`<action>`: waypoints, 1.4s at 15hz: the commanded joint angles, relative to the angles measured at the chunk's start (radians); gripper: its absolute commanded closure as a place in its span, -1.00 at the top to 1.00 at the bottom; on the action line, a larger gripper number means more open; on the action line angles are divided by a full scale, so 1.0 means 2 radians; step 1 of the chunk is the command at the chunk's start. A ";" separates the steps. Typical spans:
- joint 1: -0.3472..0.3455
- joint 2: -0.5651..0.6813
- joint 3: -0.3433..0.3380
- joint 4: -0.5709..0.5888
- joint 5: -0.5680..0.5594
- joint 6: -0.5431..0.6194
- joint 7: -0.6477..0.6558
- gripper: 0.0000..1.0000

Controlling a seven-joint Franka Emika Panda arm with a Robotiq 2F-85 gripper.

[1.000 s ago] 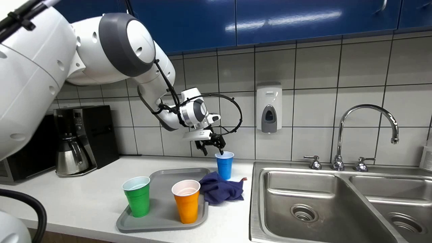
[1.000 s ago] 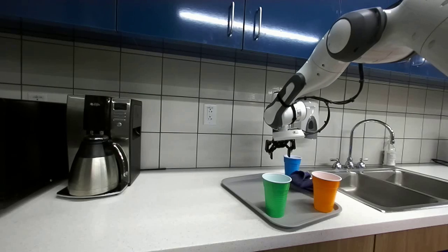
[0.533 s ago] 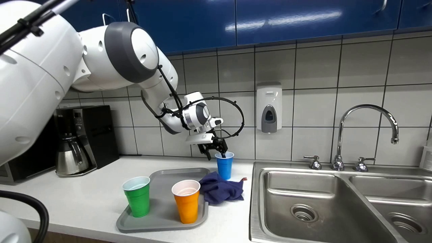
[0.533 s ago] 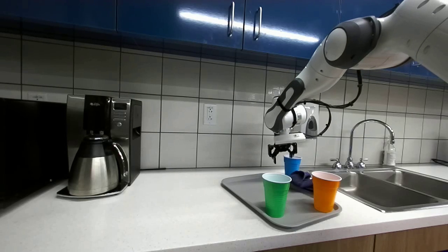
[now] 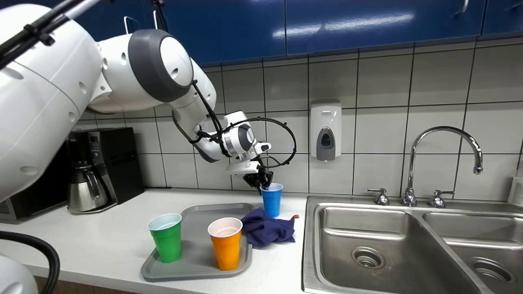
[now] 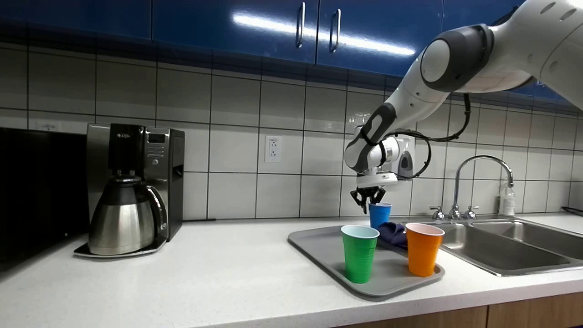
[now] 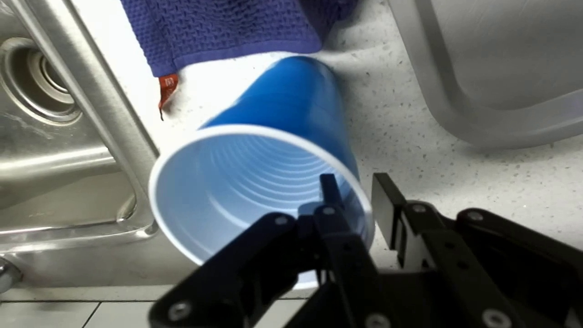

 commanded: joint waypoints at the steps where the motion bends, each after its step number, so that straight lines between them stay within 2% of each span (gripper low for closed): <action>1: 0.004 0.006 -0.006 0.019 0.003 -0.014 0.013 -0.99; 11: 0.008 -0.023 -0.011 -0.002 -0.003 0.000 0.012 -0.99; 21: 0.031 -0.090 -0.003 -0.076 -0.017 0.036 0.001 -0.99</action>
